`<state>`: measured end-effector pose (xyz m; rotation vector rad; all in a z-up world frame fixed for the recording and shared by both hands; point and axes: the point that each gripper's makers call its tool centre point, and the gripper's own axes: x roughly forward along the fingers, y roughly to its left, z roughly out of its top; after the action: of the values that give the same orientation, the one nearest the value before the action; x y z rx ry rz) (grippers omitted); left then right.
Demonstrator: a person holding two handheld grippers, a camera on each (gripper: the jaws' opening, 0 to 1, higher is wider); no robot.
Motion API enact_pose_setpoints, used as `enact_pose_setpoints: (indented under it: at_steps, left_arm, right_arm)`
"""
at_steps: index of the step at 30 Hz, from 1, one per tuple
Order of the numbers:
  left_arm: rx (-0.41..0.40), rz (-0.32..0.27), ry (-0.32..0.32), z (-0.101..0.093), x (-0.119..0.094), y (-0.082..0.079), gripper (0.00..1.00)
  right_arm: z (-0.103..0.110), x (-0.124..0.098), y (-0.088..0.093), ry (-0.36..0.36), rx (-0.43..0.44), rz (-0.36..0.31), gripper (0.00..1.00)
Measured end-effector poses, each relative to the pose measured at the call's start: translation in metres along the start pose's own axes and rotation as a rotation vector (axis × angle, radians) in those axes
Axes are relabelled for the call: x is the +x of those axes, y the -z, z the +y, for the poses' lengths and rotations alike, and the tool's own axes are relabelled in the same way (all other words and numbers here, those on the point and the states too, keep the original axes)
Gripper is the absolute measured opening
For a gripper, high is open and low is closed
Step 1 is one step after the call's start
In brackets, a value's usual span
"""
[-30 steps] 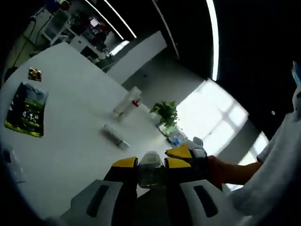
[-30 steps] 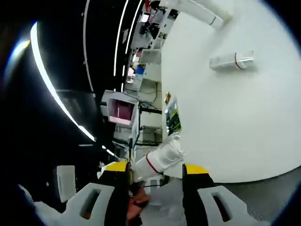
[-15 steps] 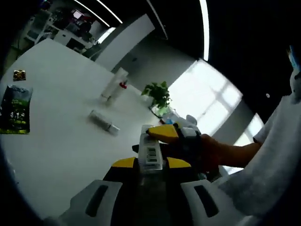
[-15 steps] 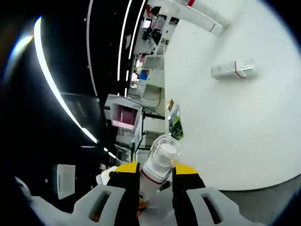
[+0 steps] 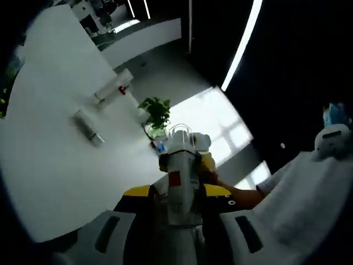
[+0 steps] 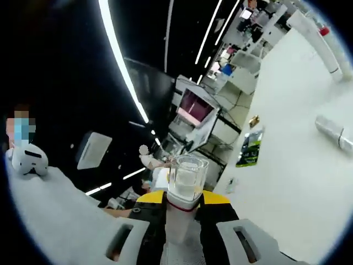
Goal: Arrange the skincare products in the storage area until every visible bottle or jar stands upright without overlapping.
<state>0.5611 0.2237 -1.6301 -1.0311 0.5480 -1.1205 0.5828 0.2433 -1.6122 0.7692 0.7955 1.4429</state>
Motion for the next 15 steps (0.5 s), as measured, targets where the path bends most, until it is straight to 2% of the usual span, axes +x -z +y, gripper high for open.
enact_pose_setpoints:
  at_steps: [1, 3, 4, 9, 11, 13, 15]
  left_arm:
    - [-0.035, 0.010, 0.043, -0.007, 0.000, 0.002, 0.25]
    - [-0.057, 0.021, 0.086, -0.013, -0.001, 0.003, 0.20]
    - [-0.065, 0.023, 0.069, -0.009, -0.001, 0.004, 0.20]
    - [-0.105, 0.037, 0.092, -0.012, -0.001, 0.006, 0.19]
    - [-0.081, 0.036, 0.070, -0.011, -0.003, 0.005, 0.19]
    - [-0.068, 0.002, 0.029, -0.005, -0.006, -0.002, 0.18]
    - [-0.007, -0.003, -0.041, 0.005, -0.006, -0.003, 0.18]
  right_arm:
    - [0.003, 0.001, 0.001, -0.014, 0.005, 0.005, 0.18]
    - [0.006, 0.002, 0.002, -0.026, -0.009, 0.002, 0.18]
    - [0.008, 0.003, 0.000, -0.036, -0.004, -0.013, 0.18]
    - [0.009, 0.006, 0.002, -0.051, 0.010, -0.031, 0.18]
    - [0.005, 0.007, 0.001, -0.029, 0.014, -0.049, 0.19]
    - [0.000, 0.006, -0.002, 0.000, 0.029, -0.070, 0.19]
    - [-0.008, 0.006, -0.002, 0.041, 0.027, -0.078, 0.18]
